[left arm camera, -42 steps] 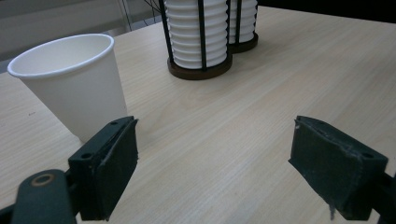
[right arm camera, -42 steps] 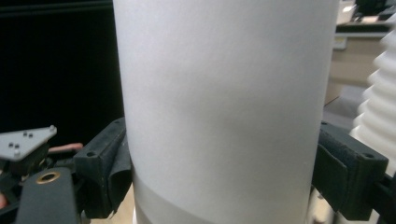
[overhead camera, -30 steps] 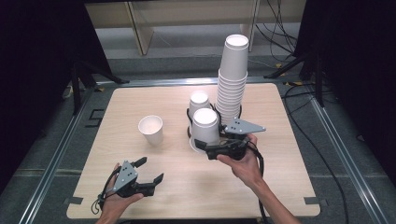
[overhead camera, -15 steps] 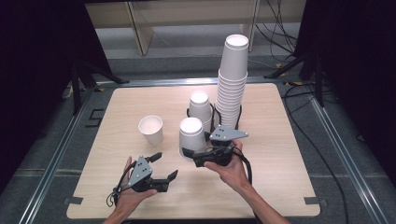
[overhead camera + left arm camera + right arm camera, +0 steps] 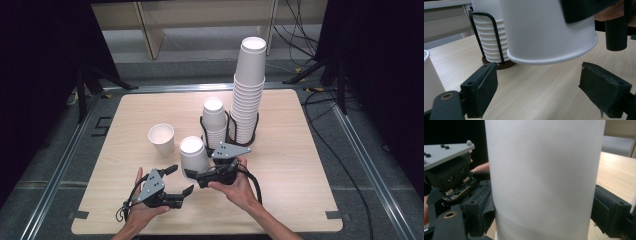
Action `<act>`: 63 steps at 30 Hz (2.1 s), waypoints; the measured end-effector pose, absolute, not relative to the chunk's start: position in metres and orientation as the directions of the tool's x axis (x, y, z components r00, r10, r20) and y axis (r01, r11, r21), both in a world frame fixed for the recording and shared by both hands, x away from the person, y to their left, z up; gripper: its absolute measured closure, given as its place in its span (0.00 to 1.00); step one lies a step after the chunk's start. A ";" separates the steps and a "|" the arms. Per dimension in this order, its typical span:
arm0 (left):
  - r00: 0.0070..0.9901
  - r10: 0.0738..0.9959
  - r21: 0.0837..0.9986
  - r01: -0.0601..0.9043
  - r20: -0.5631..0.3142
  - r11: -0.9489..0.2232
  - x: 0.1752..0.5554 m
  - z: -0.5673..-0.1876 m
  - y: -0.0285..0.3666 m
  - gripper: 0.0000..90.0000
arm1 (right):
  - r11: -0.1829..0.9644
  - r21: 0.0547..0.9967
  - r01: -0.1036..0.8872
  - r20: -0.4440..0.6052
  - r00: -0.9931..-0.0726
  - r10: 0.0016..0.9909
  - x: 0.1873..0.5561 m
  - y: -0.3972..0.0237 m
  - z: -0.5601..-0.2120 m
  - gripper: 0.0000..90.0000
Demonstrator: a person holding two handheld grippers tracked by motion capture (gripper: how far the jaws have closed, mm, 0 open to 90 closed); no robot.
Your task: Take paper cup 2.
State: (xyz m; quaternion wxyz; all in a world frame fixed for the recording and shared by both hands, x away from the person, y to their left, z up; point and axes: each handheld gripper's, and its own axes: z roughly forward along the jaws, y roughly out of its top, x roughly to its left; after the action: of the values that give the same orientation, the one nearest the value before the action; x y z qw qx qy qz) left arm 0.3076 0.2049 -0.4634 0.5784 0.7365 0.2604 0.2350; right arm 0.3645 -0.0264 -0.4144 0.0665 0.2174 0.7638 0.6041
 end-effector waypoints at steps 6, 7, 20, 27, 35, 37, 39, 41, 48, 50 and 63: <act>0.751 0.658 0.971 0.114 0.054 -0.210 0.306 -0.461 0.206 0.16 | 0.185 0.949 0.257 0.166 -0.902 0.399 0.362 -0.020 -0.418 0.19; 0.754 0.655 0.975 0.110 0.047 -0.196 0.306 -0.462 0.205 0.16 | 0.187 0.944 0.273 0.182 -0.900 0.396 0.361 -0.019 -0.418 0.19; 0.771 0.637 0.972 0.145 0.004 -0.183 0.304 -0.458 0.205 0.13 | 0.184 0.948 0.260 0.177 -0.910 0.375 0.363 -0.012 -0.424 0.19; 0.787 0.616 0.969 0.168 -0.023 -0.179 0.305 -0.457 0.209 0.15 | 0.174 0.948 0.266 0.189 -0.912 0.364 0.365 -0.016 -0.426 0.20; 0.794 0.606 0.972 0.174 -0.045 -0.156 0.303 -0.455 0.213 0.16 | 0.176 0.948 0.265 0.193 -0.919 0.344 0.364 -0.017 -0.428 0.20; 0.794 0.605 0.973 0.181 -0.061 -0.140 0.303 -0.454 0.213 0.16 | 0.178 0.951 0.253 0.181 -0.922 0.343 0.366 -0.018 -0.428 0.20; 0.793 0.606 0.973 0.177 -0.053 -0.147 0.304 -0.454 0.213 0.16 | 0.172 0.950 0.259 0.188 -0.919 0.347 0.366 -0.018 -0.429 0.20; 0.791 0.609 0.974 0.175 -0.051 -0.146 0.304 -0.454 0.212 0.16 | 0.167 0.947 0.273 0.205 -0.919 0.337 0.365 -0.017 -0.429 0.20; 0.783 0.619 0.969 0.196 -0.063 -0.148 0.304 -0.454 0.208 0.08 | 0.169 0.952 0.255 0.191 -0.927 0.322 0.361 -0.011 -0.430 0.20; 0.782 0.619 0.970 0.197 -0.067 -0.144 0.304 -0.454 0.208 0.06 | 0.164 0.948 0.271 0.212 -0.927 0.308 0.358 -0.009 -0.430 0.20; 0.782 0.619 0.968 0.206 -0.076 -0.141 0.303 -0.455 0.205 0.00 | 0.142 0.960 0.241 0.195 -0.942 0.274 0.351 -0.001 -0.432 0.20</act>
State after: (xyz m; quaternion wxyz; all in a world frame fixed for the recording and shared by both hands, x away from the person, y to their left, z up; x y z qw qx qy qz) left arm 0.3033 0.2055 -0.4547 0.5921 0.7350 0.2806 0.1744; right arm 0.3512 -0.0009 -0.4323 0.0133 0.1704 0.7556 0.6324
